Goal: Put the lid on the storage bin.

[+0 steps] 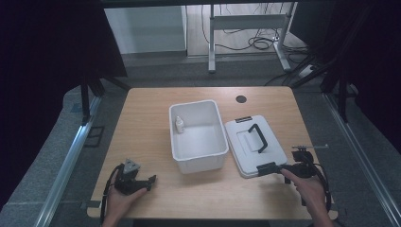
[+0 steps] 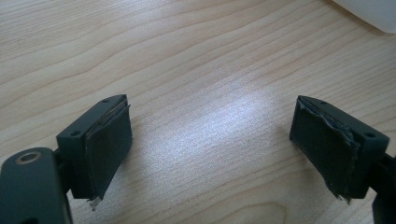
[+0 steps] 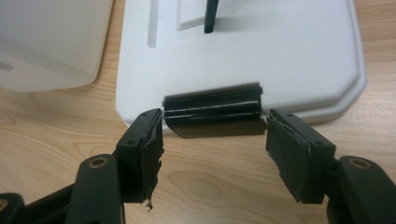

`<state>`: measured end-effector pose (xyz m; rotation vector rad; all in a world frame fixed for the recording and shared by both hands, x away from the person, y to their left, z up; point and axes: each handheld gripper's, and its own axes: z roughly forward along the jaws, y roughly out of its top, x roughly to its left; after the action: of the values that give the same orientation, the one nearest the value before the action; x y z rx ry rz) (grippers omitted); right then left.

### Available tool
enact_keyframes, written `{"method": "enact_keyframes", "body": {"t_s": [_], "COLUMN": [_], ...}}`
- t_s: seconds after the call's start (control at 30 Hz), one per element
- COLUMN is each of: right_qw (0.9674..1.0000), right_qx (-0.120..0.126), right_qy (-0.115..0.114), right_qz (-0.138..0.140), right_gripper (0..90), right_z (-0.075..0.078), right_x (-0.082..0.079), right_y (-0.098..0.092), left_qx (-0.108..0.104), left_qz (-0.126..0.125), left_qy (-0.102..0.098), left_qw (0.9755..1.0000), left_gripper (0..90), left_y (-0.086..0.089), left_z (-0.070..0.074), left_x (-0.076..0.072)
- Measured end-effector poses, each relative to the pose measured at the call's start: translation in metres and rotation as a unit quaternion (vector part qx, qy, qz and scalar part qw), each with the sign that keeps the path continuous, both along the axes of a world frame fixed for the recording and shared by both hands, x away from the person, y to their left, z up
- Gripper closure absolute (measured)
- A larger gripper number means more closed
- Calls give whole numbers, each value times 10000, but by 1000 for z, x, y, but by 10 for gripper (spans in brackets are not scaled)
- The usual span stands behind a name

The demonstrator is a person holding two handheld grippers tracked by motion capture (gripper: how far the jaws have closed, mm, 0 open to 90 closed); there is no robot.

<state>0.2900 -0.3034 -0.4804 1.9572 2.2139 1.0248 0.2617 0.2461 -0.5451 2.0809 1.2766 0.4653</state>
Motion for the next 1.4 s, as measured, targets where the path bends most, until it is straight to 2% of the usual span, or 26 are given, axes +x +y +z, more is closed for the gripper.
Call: {"method": "enact_keyframes", "body": {"t_s": [0.17,0.4,0.63,0.87,1.2,1.4], "right_qw": [10000,10000,9999,9998,9996,9987], "right_qx": [-20,-49,18,-80,-115,-187], "right_qy": [39,-29,-110,-187,29,201], "right_qz": [-1,-19,-69,78,257,420], "right_gripper": [367,367,367,368,385,423], "right_z": [-2,2,13,29,40,43], "right_x": [5,6,11,16,22,36], "right_y": [5,4,4,9,5,15], "left_qx": [5,3,4,-1,-8,-9], "left_qz": [42,73,65,48,39,39], "left_qy": [-2,-3,-4,-4,-4,-4], "left_qw": [10000,10000,10000,10000,10000,10000], "left_gripper": [130,136,136,135,135,135], "left_y": [-1,-1,-1,-1,-2,-2], "left_z": [0,0,0,0,0,0], "left_x": [-1,-2,-2,-1,0,0]}}
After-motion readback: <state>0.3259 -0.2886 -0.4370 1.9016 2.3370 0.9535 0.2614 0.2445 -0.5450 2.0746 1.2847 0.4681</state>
